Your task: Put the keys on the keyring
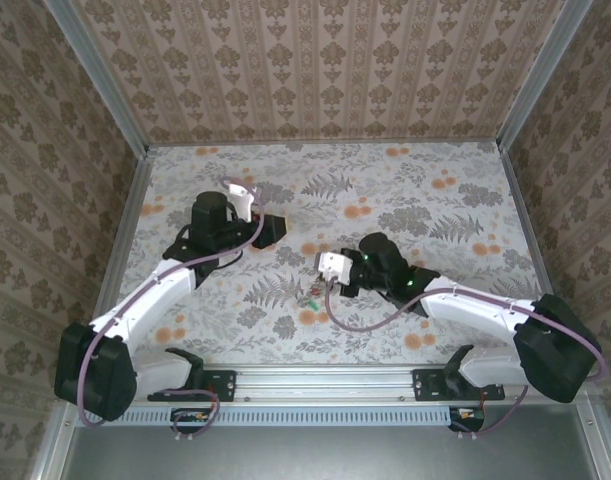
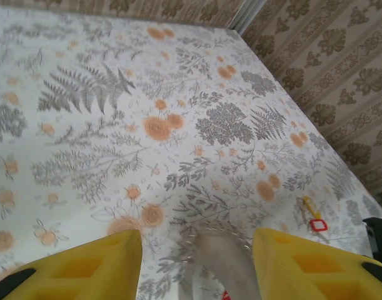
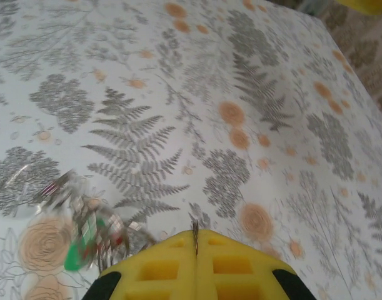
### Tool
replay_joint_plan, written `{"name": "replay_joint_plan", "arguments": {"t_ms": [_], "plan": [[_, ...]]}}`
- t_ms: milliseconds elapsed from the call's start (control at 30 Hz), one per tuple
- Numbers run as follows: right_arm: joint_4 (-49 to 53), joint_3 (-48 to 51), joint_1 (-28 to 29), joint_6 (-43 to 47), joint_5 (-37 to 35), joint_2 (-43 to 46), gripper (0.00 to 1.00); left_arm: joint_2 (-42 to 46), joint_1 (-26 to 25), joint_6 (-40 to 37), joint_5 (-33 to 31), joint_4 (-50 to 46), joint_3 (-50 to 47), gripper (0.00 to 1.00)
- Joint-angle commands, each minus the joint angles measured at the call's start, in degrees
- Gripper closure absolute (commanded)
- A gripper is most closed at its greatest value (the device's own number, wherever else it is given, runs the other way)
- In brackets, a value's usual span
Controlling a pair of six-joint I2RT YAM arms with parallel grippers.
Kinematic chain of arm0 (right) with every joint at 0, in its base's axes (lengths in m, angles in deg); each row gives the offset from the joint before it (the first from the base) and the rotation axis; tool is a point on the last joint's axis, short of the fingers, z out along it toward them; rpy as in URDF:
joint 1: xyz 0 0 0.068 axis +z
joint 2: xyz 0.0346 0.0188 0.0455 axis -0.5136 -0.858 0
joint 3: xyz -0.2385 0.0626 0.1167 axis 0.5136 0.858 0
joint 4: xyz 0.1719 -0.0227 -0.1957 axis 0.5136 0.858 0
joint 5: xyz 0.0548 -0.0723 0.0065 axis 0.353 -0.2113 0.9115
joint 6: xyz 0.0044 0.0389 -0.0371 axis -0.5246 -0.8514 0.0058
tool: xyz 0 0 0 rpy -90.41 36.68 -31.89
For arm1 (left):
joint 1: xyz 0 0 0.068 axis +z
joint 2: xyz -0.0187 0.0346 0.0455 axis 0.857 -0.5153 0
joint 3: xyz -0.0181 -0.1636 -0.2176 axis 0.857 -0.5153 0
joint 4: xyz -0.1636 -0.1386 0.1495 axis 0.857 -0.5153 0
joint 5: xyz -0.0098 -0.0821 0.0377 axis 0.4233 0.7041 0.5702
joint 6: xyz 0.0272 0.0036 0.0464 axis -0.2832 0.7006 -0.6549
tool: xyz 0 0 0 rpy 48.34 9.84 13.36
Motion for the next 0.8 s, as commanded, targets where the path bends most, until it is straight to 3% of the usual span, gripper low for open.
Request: {"name": "replay_joint_plan", "arguments": {"t_ms": [0,67,233,333,467,567,767], "plan": [[-2.74,2.64,1.11,4.18,-3.24,0.46,1.00,1.70,-0.10,-8.43,3.86,7.27,-3.37,0.50],[-2.03,2.67,0.27,1.90,0.40,1.36,1.00,2.05,-0.08,-12.07,7.46,9.16,-4.84,0.50],[-2.86,2.83,-6.23,-7.59,17.36,1.95,1.00,1.36,-0.21,-22.21,16.55,7.45,-5.24,0.54],[-4.51,3.80,-8.72,-10.73,21.41,1.63,1.00,-0.63,-0.16,-24.87,20.44,6.65,-4.55,0.57],[-8.90,5.12,-11.38,-15.00,24.53,0.12,1.00,-4.18,-0.34,-31.61,27.88,6.31,-4.06,0.60],[-10.98,5.59,-12.32,-16.16,25.62,-1.11,1.00,-7.03,-3.19,-37.59,29.31,4.76,-3.69,0.61],[-15.18,6.80,-13.01,-17.39,24.53,-1.83,1.00,-12.74,-5.71,-41.03,29.94,5.24,-1.73,0.62]]}}
